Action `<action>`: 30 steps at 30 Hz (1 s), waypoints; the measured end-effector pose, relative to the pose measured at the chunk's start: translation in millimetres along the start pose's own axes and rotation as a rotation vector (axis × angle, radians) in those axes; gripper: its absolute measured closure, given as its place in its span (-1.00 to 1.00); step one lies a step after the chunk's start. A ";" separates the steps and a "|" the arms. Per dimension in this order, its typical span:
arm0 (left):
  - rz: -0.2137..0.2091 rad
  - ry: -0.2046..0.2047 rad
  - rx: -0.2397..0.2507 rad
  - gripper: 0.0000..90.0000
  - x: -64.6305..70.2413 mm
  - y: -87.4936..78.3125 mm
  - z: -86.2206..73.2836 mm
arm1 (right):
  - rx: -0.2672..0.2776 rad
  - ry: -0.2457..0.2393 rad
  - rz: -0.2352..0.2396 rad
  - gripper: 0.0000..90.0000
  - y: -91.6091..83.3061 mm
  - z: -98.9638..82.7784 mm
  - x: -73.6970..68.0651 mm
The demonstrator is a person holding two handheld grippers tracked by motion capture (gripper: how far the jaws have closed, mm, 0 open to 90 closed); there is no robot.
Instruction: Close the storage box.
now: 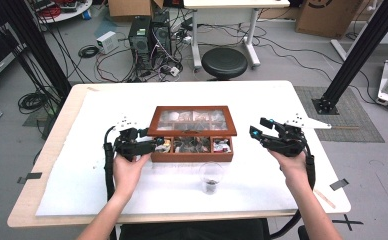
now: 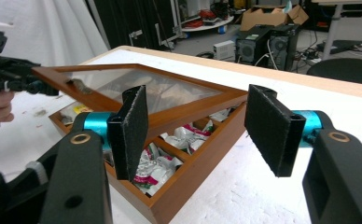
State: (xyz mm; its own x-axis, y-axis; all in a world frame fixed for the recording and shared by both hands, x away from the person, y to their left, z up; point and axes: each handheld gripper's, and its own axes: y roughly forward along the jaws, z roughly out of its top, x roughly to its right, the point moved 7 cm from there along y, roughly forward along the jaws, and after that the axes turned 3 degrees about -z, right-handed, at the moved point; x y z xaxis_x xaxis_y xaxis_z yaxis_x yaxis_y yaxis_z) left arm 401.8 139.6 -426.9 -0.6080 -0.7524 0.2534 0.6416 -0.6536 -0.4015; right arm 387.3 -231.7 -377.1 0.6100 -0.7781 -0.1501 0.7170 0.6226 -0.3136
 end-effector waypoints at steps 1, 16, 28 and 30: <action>0.003 0.003 -0.006 -0.28 -0.1 0.1 -2.1 | 0.002 0.000 -0.005 -0.10 0.1 -0.2 0.7; 0.023 0.026 -0.078 -0.28 -0.2 0.8 -24.1 | 0.016 0.026 -0.061 -0.10 -5.7 -2.3 15.4; 0.035 0.049 -0.121 -0.26 0.8 0.3 -33.9 | 0.019 0.032 -0.077 -0.10 -8.5 -3.9 18.4; 0.031 0.046 -0.125 -0.25 1.5 -0.6 -34.5 | 0.016 0.034 -0.078 -0.10 -8.3 -4.6 18.7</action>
State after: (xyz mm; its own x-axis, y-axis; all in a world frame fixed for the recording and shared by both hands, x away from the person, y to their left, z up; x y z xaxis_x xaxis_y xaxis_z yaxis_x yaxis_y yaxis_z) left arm 384.4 141.7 -456.7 -0.6118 -0.7654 0.1994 0.5984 -0.6128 -0.5161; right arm 391.2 -251.8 -381.6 0.5407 -0.8263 -0.1577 0.7672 0.5613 -0.3103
